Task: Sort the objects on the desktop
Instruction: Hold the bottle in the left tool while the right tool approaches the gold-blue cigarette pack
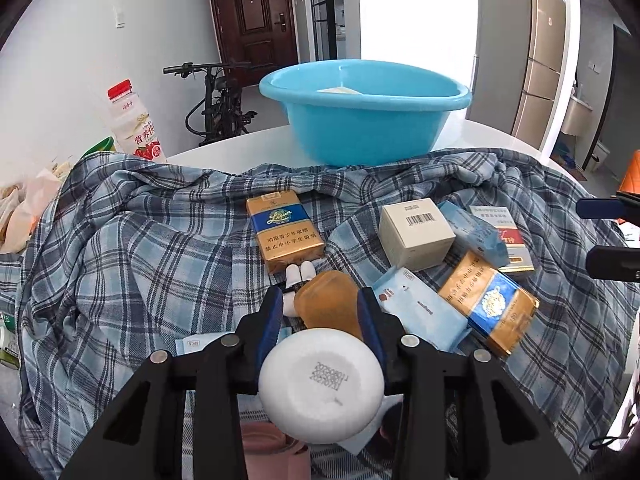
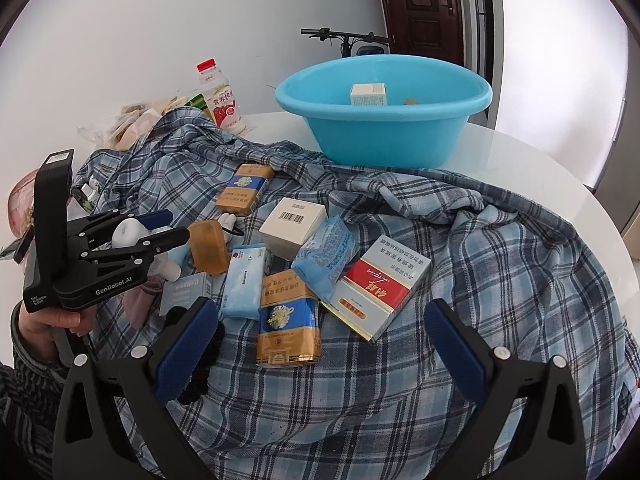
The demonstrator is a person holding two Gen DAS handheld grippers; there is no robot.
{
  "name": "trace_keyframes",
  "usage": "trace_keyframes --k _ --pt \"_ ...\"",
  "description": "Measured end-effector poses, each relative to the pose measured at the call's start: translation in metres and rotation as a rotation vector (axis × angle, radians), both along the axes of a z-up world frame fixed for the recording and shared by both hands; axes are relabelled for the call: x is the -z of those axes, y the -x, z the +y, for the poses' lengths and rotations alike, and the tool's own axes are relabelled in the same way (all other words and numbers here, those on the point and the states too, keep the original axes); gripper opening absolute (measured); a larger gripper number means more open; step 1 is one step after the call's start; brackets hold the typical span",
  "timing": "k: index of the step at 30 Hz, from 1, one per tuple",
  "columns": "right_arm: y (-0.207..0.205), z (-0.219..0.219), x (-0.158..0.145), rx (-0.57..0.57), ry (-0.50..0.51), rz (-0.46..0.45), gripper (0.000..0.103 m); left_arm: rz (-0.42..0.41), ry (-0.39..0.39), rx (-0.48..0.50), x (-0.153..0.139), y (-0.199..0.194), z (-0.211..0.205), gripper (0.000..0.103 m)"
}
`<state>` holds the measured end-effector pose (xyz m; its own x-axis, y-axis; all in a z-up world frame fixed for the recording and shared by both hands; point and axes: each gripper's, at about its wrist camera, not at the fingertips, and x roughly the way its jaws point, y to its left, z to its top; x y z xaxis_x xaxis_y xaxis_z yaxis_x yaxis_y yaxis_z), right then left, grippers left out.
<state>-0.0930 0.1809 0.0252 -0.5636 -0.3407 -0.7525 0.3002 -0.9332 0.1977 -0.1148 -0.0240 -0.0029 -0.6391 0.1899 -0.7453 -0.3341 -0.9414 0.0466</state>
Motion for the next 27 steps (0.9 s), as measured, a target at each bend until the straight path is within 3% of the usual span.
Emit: trace_keyframes --k 13,19,27 --pt "-0.020 -0.014 0.003 -0.067 -0.035 0.004 0.103 -0.004 0.011 0.008 -0.007 -0.028 -0.011 0.041" --pt "-0.025 -0.028 0.020 -0.115 -0.063 -0.045 0.103 0.004 -0.013 -0.020 -0.010 -0.036 -0.022 0.041" --pt "-0.034 -0.060 0.032 -0.209 -0.089 -0.037 0.103 0.041 -0.021 -0.022 -0.028 -0.049 -0.032 0.041"
